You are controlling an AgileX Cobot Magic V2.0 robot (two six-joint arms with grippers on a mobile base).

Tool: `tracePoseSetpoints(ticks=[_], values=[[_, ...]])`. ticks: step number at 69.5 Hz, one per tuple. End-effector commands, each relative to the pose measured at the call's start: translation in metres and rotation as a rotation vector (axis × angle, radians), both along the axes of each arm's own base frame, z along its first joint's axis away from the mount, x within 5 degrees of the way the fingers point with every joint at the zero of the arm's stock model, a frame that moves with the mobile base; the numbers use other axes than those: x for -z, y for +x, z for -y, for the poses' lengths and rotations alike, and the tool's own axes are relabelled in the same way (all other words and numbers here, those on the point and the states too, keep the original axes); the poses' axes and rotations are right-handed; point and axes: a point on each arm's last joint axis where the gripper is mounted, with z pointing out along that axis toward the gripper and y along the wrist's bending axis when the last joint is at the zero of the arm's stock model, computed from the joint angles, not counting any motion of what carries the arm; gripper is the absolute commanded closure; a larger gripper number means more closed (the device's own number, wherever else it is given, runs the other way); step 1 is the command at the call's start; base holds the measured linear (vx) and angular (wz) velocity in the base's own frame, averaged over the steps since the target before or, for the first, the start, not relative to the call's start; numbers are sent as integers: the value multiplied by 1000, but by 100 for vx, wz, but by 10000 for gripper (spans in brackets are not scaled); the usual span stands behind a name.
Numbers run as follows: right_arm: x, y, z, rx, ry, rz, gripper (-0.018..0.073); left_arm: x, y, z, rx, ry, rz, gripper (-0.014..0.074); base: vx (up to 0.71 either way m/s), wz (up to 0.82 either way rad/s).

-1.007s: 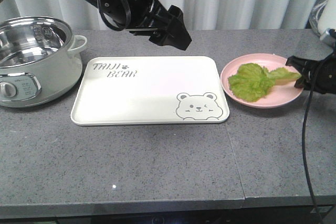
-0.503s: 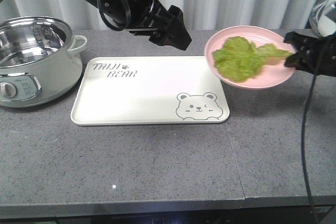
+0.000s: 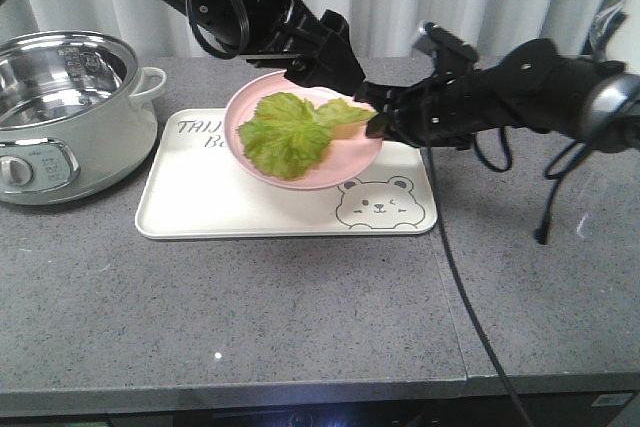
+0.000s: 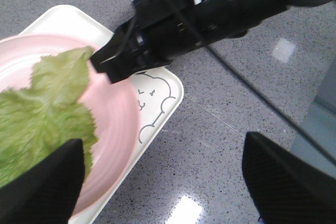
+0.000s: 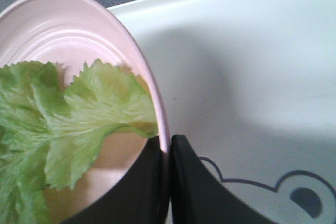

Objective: Transfer vegetables to tray and serve
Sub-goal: 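Lift the pink plate and set it onto the tray with the right gripper, then open the right gripper and raise it off the plate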

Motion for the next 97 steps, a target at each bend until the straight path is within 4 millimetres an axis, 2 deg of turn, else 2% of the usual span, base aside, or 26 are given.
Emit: tracePoseSetpoints(ticks=[1, 17, 26, 36, 58, 67, 78, 97], values=[[-29, 9, -6, 40, 62, 88, 561, -28, -18, -4, 10, -74, 55, 18, 0, 0], [-3, 18, -10, 21, 15, 46, 552, -28, -18, -4, 10, -74, 54, 18, 0, 0], [1, 19, -9, 13, -8, 43, 507, -28, -18, -4, 10, -74, 54, 18, 0, 0], [1, 19, -9, 12, -12, 45, 388, -28, -18, -4, 10, -74, 54, 18, 0, 0], [4, 17, -6, -16, -34, 17, -6, -28, -18, -4, 10, -74, 54, 18, 0, 0], [3, 14, 2, -43, -53, -17, -62, -29, -18, -4, 9, -76, 59, 18, 0, 0], [-18, 7, 18, -58, -102, 6, -50, -34, -18, -14, -62, -78, 55, 18, 0, 0], [-69, -15, 42, -81, -258, 116, -20, -39, 0, -60, -373, 9, 89, 18, 0, 0]])
